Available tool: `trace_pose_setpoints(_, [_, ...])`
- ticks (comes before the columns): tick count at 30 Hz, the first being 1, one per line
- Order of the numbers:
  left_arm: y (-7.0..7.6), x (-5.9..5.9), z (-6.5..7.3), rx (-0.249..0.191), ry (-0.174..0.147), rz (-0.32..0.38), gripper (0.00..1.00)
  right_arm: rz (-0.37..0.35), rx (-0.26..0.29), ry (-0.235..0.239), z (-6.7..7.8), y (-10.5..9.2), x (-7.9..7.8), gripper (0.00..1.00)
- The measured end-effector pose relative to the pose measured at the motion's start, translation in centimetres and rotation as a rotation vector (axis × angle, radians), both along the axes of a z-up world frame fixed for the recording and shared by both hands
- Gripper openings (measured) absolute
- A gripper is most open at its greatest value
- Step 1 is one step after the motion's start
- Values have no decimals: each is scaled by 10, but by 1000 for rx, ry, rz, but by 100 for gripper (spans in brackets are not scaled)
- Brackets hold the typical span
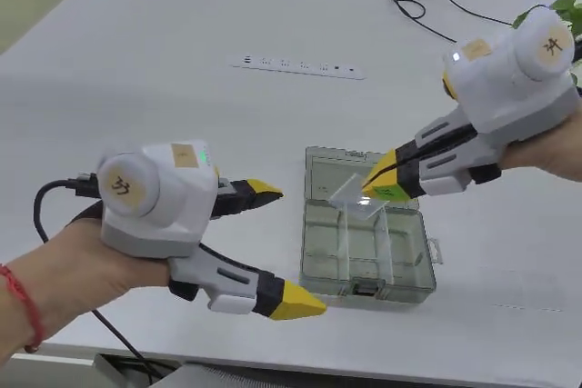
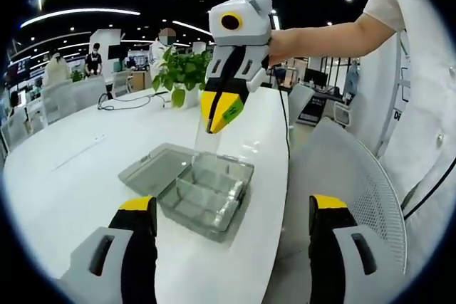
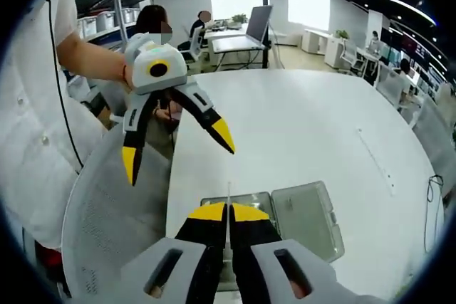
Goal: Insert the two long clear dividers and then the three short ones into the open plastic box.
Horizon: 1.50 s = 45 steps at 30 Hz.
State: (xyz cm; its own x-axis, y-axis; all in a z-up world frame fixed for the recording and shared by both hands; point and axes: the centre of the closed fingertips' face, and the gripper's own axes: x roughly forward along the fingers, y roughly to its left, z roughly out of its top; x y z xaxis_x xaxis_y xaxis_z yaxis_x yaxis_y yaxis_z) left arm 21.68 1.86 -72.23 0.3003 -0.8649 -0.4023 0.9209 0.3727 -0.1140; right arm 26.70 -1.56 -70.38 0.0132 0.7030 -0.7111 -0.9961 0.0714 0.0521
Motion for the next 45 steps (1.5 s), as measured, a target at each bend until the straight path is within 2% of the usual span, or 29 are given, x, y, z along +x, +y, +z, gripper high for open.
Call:
trace_pose_setpoints(4, [2, -2, -3, 18, 4, -8, 95, -5, 3, 5, -11, 4, 2, 3])
trace_pose_setpoints(7, [3, -2, -5, 10, 13, -4, 100, -6, -5, 5, -24, 5, 5, 3])
trace_pose_setpoints(13, [5, -4, -7, 11, 21, -7, 100, -13, 2, 8, -38, 7, 8, 3])
trace_pose_setpoints(29, [8, -1, -9, 6, 32, 7, 100, 9, -28, 19, -45, 10, 5, 3])
trace_pose_setpoints(32, [8, 0, -10, 6, 35, 8, 100, 19, -41, 8, -49, 10, 4, 3])
trace_pose_setpoints(36, [9, 1, -11, 3, 40, 10, 100, 29, -29, 7, -52, 14, 0, 3])
trace_pose_setpoints(41, [8, 2, -11, -2, 44, 10, 100, 83, -53, -22, -58, 22, -4, 3])
trace_pose_setpoints(45, [7, 4, -10, -8, 47, 11, 100, 103, -70, -28, -65, 24, 0, 3])
